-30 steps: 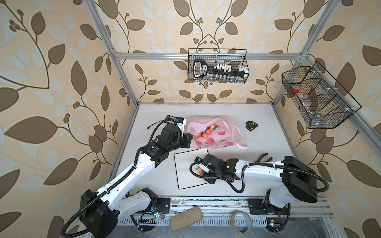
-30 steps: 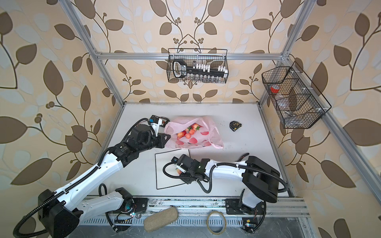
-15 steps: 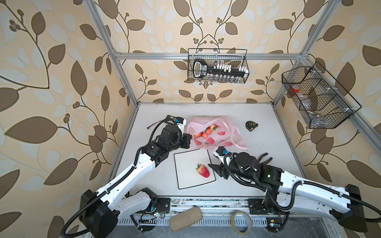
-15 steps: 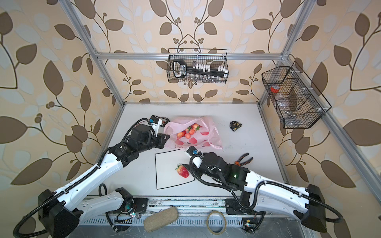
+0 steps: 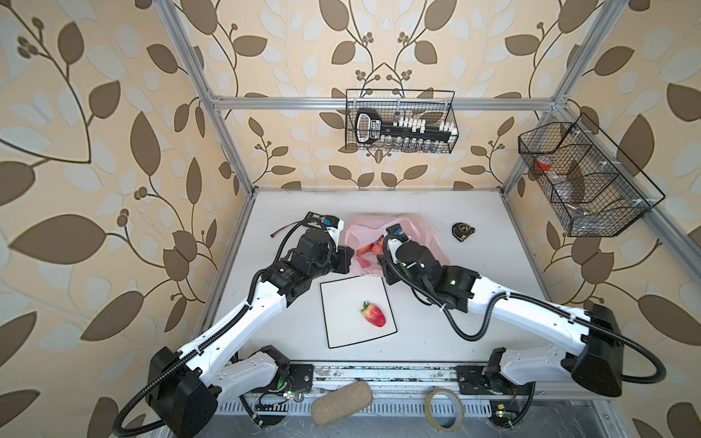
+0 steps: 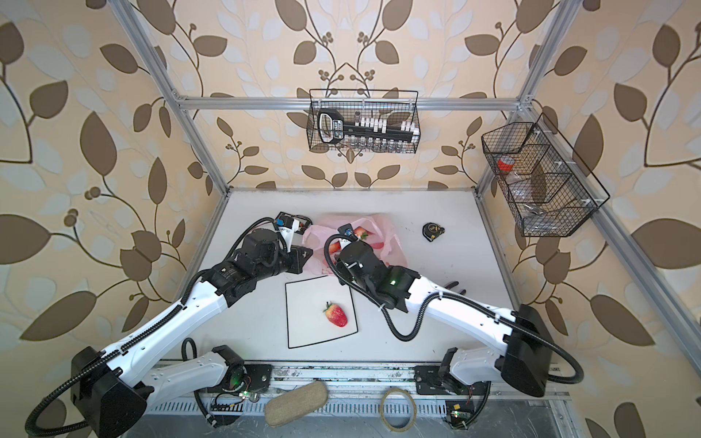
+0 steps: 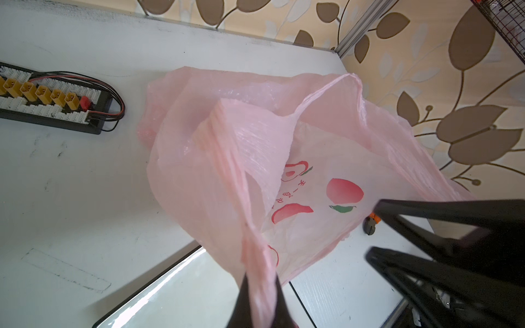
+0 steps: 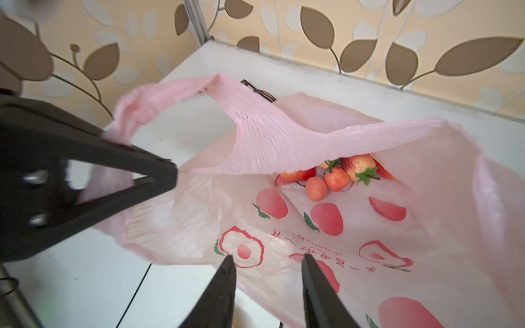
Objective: Take the fake fruits out of the plastic bag
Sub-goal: 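Move the right gripper back over the bag opening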
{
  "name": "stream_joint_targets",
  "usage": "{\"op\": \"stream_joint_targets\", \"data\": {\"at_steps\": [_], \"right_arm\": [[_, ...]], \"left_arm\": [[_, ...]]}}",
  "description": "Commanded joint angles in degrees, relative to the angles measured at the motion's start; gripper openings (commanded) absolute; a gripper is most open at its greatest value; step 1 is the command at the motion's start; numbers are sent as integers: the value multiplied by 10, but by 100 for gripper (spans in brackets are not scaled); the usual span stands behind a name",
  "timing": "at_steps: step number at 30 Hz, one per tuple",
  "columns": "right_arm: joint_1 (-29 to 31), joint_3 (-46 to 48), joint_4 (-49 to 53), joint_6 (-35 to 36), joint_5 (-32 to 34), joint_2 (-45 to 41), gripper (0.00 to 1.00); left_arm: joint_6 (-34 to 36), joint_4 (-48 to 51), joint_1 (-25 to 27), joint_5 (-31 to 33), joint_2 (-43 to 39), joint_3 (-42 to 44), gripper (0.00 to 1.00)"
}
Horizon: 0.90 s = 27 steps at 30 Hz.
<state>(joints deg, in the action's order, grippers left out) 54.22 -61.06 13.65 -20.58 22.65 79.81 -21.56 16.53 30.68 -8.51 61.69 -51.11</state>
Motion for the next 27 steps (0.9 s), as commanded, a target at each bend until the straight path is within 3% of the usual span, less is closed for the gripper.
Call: {"op": "stream_joint_targets", "data": {"at_steps": [1, 6, 14, 18, 23, 27], "right_arm": [[-8, -21, 1, 12, 8, 52, 39], [-54, -33, -11, 121, -19, 112, 36], [-129, -6, -62, 175, -75, 164, 33], [-140, 5, -68, 148, -87, 181, 32], [-141, 22, -61, 54, -111, 192, 32], [-141, 23, -60, -11, -105, 199, 37]], "left_arm": [[3, 4, -3, -6, -2, -32, 0], [6, 13, -3, -2, -5, -35, 0], [2, 14, -3, 7, -11, -22, 0], [1, 9, -3, 10, -9, -2, 0], [-2, 0, -3, -2, -11, 14, 0], [6, 4, -3, -12, -6, 17, 0]]}}
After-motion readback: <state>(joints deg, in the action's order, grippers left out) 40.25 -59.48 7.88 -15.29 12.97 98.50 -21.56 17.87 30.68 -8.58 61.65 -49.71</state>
